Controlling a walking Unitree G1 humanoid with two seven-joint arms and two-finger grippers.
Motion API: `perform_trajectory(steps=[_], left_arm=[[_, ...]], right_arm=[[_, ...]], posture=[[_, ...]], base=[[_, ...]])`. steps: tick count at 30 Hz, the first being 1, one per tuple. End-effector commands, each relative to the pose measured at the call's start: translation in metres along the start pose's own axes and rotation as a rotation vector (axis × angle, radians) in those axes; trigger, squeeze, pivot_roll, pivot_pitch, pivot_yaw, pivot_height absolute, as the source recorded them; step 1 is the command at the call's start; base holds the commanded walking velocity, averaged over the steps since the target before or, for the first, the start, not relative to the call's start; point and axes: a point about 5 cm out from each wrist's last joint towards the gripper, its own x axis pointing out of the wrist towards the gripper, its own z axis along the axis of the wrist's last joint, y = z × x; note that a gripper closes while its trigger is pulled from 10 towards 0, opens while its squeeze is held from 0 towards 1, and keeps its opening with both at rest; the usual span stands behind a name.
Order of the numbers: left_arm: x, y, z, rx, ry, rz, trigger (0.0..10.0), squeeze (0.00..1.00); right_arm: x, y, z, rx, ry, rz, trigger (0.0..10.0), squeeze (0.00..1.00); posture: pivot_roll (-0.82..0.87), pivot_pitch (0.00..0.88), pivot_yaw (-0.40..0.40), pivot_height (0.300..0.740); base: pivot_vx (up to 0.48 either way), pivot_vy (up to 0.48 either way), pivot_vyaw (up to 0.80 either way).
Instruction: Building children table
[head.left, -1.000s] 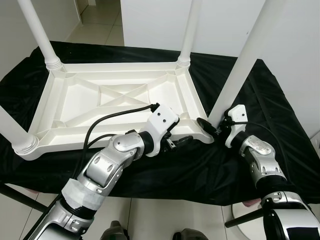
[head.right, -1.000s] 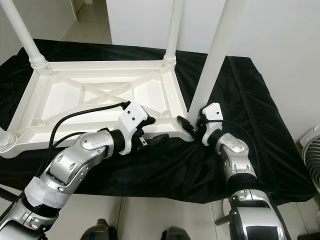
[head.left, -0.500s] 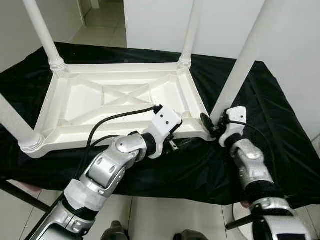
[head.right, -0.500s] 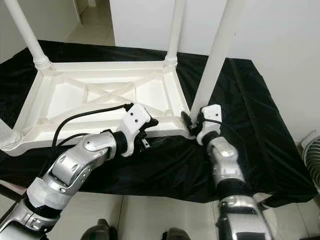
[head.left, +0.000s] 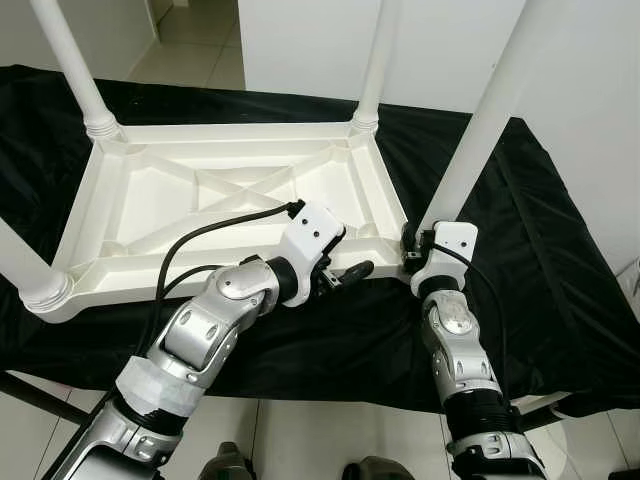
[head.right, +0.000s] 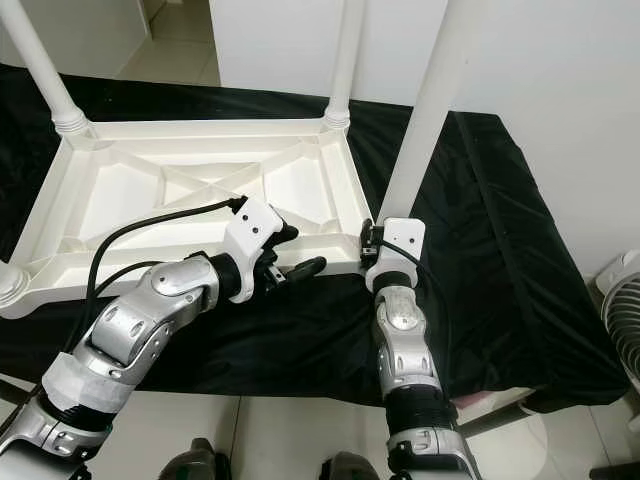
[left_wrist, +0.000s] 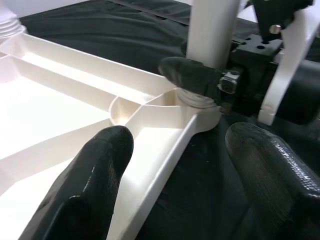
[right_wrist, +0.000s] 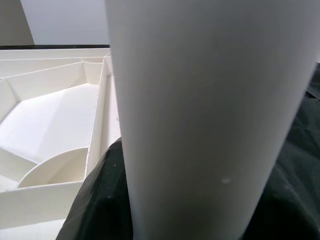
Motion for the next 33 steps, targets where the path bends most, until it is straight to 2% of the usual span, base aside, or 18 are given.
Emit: perform_trajectory(steps=[1,2,5,6,8,11,12,13,16,17,18,21,23,27,29,30,31,33], left_arm=[[0.000,-0.003,-0.002,0.014,0.016,-0.041,10.0,0.00],[0.001,-0.003,-0.003,0.015,0.018,-0.044,10.0,0.00],[0.001,-0.003,-0.003,0.015,0.019,-0.045,10.0,0.00],[0.001,-0.003,-0.003,0.014,0.018,-0.044,10.0,0.00],[0.001,-0.003,-0.003,0.014,0.018,-0.044,10.0,0.00],[0.001,-0.003,-0.003,0.013,0.017,-0.044,10.0,0.00],[0.001,-0.003,-0.003,0.014,0.017,-0.046,10.0,0.00],[0.001,-0.003,-0.003,0.014,0.017,-0.046,10.0,0.00],[0.001,-0.004,-0.003,0.016,0.018,-0.052,10.0,0.00],[0.001,-0.004,-0.003,0.016,0.018,-0.052,10.0,0.00],[0.001,-0.005,-0.003,0.016,0.019,-0.054,10.0,0.00],[0.001,-0.004,-0.003,0.017,0.021,-0.057,10.0,0.00],[0.001,-0.004,-0.003,0.017,0.021,-0.057,10.0,0.00],[0.003,-0.004,0.000,0.019,0.012,-0.057,10.0,0.00],[0.003,-0.004,0.000,0.019,0.012,-0.057,10.0,0.00],[0.003,-0.003,0.000,0.021,0.012,-0.055,10.0,0.00],[0.003,-0.002,0.000,0.023,0.012,-0.053,10.0,0.00],[0.003,-0.002,0.001,0.024,0.012,-0.052,10.0,0.00]], right_arm=[[-0.003,0.001,-0.013,-0.012,0.069,0.028,4.5,0.00],[-0.004,0.001,-0.010,0.005,0.062,0.025,10.0,0.85],[-0.004,0.002,-0.008,0.017,0.056,0.022,10.0,0.85],[-0.005,0.001,-0.005,0.019,0.046,0.027,10.0,1.00],[-0.005,0.001,-0.005,0.019,0.046,0.027,10.0,1.00],[-0.003,0.002,-0.002,0.011,0.050,0.101,10.0,1.00],[-0.001,0.000,0.000,-0.010,0.048,0.184,10.0,0.00],[-0.001,0.000,0.000,-0.010,0.048,0.184,10.0,0.00],[0.005,-0.008,0.005,-0.112,0.019,0.391,10.0,0.00],[0.005,-0.008,0.005,-0.112,0.019,0.391,10.0,0.00],[0.007,-0.012,0.007,-0.159,0.007,0.437,10.0,0.00],[0.010,-0.013,0.010,-0.168,0.012,0.530,10.0,0.00],[0.010,-0.013,0.010,-0.168,0.012,0.530,10.0,0.00],[0.009,-0.011,0.003,-0.238,0.072,0.755,10.0,0.00],[0.009,-0.011,0.003,-0.238,0.072,0.755,10.0,0.00],[0.009,-0.011,-0.001,-0.230,0.092,0.800,10.0,0.00],[0.009,-0.012,-0.005,-0.234,0.111,0.816,4.3,0.00],[0.008,-0.012,-0.008,-0.238,0.125,0.826,4.3,0.00]], posture=[[0.00,0.000,-0.036,0.740],[0.00,0.000,-0.036,0.740],[0.00,0.000,-0.036,0.740],[0.00,0.000,-0.034,0.740],[0.00,0.000,-0.034,0.740],[0.00,0.000,-0.033,0.740],[0.00,0.000,-0.028,0.740],[0.00,0.000,-0.028,0.740],[0.00,0.000,-0.027,0.740],[0.00,0.000,-0.027,0.740],[0.00,0.000,-0.027,0.740],[0.00,0.000,-0.017,0.740],[0.00,0.000,-0.017,0.740],[0.00,0.000,-0.014,0.740],[0.00,0.000,-0.014,0.740],[0.01,0.000,-0.013,0.740],[0.01,0.000,-0.013,0.740],[0.01,0.000,-0.013,0.740]], base=[[0.000,0.000,0.00],[0.000,0.000,0.00],[0.000,0.000,0.00],[0.000,0.000,0.00],[0.000,0.000,0.00],[0.000,0.000,0.00],[0.000,0.000,0.00],[0.000,0.000,0.00],[0.000,0.000,0.00],[0.000,0.000,0.00],[0.000,0.000,0.00],[0.000,0.000,0.00],[0.000,0.000,0.00],[0.000,0.000,0.00],[0.000,0.000,0.00],[0.000,0.000,0.00],[0.000,0.000,0.00],[0.000,0.000,0.00]])
